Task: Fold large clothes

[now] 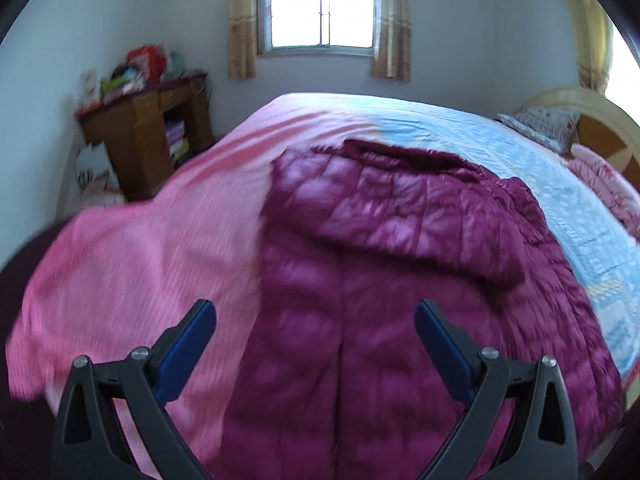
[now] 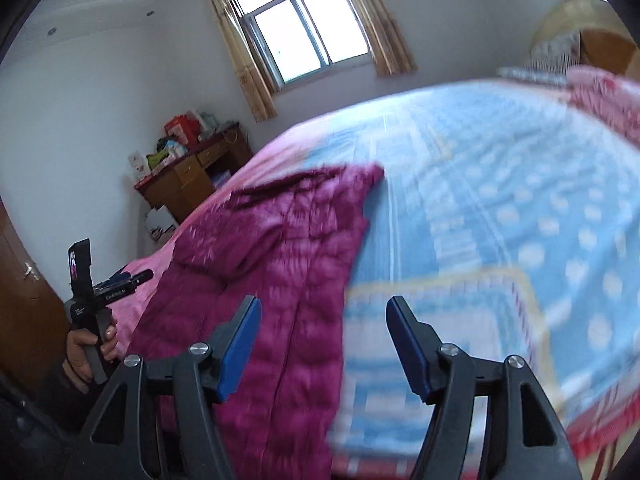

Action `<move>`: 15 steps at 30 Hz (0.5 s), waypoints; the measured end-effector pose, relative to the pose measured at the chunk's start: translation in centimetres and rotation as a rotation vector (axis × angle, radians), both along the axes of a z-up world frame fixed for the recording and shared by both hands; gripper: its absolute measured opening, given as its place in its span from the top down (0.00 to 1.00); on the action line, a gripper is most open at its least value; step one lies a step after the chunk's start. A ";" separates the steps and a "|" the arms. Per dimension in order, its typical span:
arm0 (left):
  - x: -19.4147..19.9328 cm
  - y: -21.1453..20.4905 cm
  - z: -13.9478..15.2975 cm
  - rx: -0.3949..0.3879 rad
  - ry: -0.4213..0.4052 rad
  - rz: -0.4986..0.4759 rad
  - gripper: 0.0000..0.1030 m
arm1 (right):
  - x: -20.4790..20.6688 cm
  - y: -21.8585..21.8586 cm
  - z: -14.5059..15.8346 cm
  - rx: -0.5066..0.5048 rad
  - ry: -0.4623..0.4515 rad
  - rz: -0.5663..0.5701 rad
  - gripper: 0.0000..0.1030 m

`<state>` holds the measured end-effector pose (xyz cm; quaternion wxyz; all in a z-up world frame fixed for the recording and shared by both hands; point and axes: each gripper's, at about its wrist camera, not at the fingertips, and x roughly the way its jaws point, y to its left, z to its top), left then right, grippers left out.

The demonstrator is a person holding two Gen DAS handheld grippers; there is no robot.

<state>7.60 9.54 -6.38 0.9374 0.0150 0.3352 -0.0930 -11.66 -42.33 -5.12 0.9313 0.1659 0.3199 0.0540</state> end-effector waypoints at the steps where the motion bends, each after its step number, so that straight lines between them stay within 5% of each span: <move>1: -0.6 0.4 -0.2 -0.002 0.002 0.002 0.01 | -0.6 0.3 -1.0 0.004 0.029 0.017 0.36; 6: -3.8 1.7 -0.6 0.058 -0.041 0.016 0.01 | -1.3 2.6 -5.3 0.031 0.173 0.125 0.36; 12: -4.9 3.3 -0.7 0.027 -0.056 0.036 0.01 | -0.6 4.2 -9.1 0.146 0.297 0.188 0.36; 15: -4.8 4.1 -0.6 0.015 -0.066 0.039 0.01 | 0.1 5.8 -10.4 0.103 0.357 0.228 0.36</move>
